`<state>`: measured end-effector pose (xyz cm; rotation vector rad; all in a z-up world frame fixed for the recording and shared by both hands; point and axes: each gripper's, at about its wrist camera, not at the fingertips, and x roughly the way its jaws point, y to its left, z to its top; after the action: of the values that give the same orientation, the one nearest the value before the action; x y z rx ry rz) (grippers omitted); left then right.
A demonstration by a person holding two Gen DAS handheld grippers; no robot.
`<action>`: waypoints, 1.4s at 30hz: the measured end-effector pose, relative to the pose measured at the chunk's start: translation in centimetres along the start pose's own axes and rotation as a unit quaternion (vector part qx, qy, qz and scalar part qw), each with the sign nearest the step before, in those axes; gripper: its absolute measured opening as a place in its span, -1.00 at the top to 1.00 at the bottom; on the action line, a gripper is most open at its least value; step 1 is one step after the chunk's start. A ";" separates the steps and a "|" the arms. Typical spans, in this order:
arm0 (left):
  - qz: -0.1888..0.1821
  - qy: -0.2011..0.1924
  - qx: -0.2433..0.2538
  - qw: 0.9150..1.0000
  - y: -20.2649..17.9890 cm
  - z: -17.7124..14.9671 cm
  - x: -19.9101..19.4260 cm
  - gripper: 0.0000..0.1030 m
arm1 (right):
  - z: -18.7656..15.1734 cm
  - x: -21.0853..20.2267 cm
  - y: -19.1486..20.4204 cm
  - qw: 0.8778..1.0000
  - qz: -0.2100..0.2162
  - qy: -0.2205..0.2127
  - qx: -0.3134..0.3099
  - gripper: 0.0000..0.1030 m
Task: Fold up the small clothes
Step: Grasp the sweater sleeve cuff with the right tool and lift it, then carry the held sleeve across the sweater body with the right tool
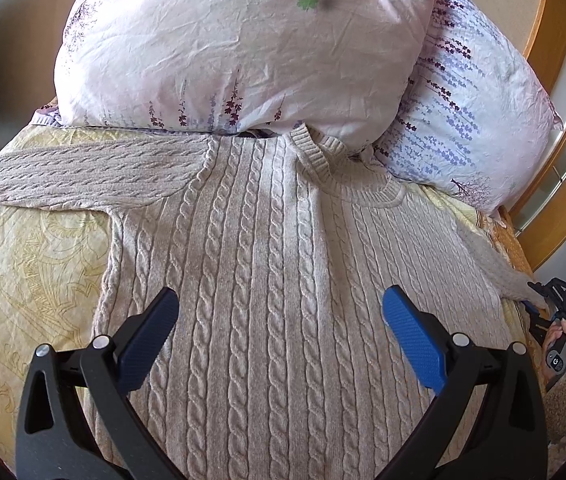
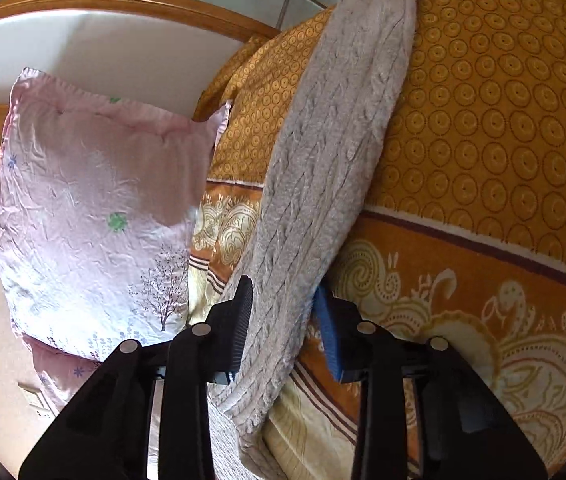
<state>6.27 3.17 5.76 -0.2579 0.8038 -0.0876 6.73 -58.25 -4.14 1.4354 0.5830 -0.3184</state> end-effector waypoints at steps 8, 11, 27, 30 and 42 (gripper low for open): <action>-0.006 0.008 -0.016 1.000 0.6 0.4 1.0 -0.96 | 0.8 0.4 -0.7 1.000 0.003 -0.013 0.006 0.78; -0.006 0.010 -0.020 1.000 0.8 0.6 1.3 -0.96 | 0.7 0.2 -0.5 0.999 0.025 -0.021 0.005 0.79; -0.029 0.013 -0.036 0.999 1.3 1.4 2.6 -0.96 | -8.0 0.6 13.5 0.947 0.218 0.123 -0.200 0.80; -0.032 0.014 -0.043 0.998 1.5 1.5 2.7 -0.96 | -12.8 2.5 14.3 0.930 0.197 0.188 -0.247 0.80; -0.036 0.018 -0.070 0.997 2.6 1.2 2.7 -0.96 | -21.3 6.3 11.6 0.899 0.049 0.304 -0.311 -0.07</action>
<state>8.93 5.47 3.98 -0.4186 0.8371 -0.1048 14.23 -35.04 1.45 0.9092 1.0066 0.3993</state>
